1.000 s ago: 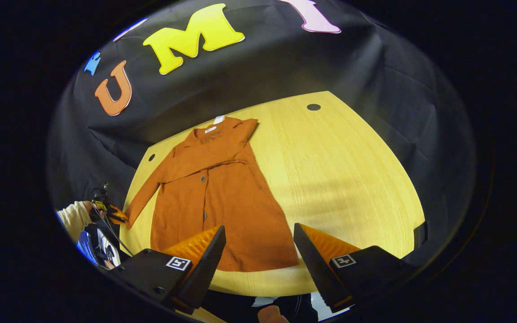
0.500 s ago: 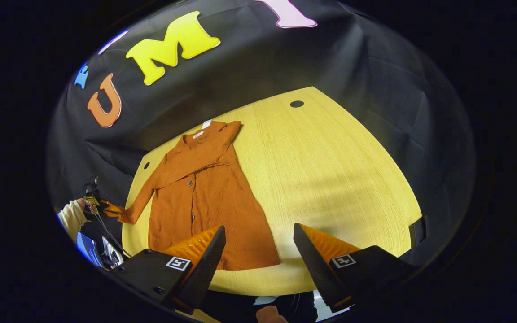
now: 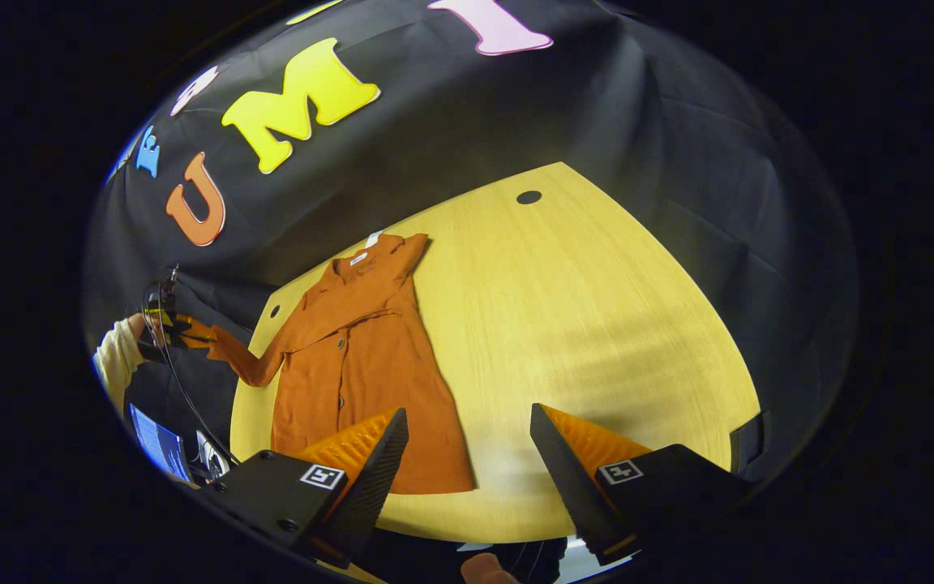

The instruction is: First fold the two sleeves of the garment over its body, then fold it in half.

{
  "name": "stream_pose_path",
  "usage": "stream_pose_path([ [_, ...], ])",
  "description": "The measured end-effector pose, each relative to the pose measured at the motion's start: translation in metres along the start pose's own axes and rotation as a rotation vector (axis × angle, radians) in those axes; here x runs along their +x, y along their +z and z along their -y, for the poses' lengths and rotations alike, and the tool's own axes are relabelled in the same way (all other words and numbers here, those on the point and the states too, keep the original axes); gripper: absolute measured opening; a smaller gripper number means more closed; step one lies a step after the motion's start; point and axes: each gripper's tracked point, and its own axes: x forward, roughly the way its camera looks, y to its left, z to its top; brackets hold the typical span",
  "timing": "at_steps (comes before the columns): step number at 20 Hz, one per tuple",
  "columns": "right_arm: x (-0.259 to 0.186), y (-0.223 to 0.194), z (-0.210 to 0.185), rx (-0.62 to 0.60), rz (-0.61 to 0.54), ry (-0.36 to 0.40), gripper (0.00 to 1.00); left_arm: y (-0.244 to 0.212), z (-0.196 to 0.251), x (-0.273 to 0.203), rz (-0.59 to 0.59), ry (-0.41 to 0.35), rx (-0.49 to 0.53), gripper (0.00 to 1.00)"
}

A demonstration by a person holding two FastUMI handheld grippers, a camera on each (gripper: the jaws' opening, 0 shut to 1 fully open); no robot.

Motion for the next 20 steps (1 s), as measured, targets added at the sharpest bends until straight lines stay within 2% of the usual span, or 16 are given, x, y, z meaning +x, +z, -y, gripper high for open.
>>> stream_pose_path([
  [1,-0.001,0.002,0.009,0.011,0.005,-0.002,0.93,-0.002,0.028,0.004,0.003,-0.024,0.017,0.03],
  [4,0.003,0.000,0.042,0.046,-0.004,-0.028,0.97,-0.023,0.119,0.018,-0.022,-0.117,0.063,0.04],
  [9,-0.002,0.003,0.081,0.036,-0.030,-0.075,0.93,-0.075,0.219,0.067,-0.096,-0.139,0.212,0.03],
  [10,-0.005,0.002,0.089,0.030,-0.036,-0.085,0.97,-0.082,0.232,0.080,-0.109,-0.130,0.235,0.03],
  [11,-0.008,0.001,0.094,0.025,-0.042,-0.092,0.97,-0.089,0.241,0.090,-0.124,-0.120,0.258,0.03],
  [12,-0.011,-0.001,0.100,0.022,-0.046,-0.101,0.93,-0.097,0.250,0.102,-0.139,-0.109,0.274,0.03],
  [13,-0.013,-0.001,0.106,0.023,-0.046,-0.111,0.97,-0.105,0.261,0.112,-0.153,-0.111,0.286,0.03],
  [14,-0.016,-0.001,0.110,0.029,-0.043,-0.120,0.93,-0.111,0.271,0.123,-0.156,-0.114,0.294,0.03],
  [15,-0.019,-0.003,0.115,0.039,-0.043,-0.130,0.97,-0.114,0.276,0.134,-0.157,-0.102,0.302,0.04],
  [17,-0.023,-0.010,0.122,0.064,-0.048,-0.146,0.97,-0.122,0.278,0.152,-0.168,-0.071,0.303,0.06],
  [20,-0.027,-0.020,0.133,0.090,-0.057,-0.168,0.98,-0.132,0.289,0.166,-0.187,-0.079,0.291,0.11],
])
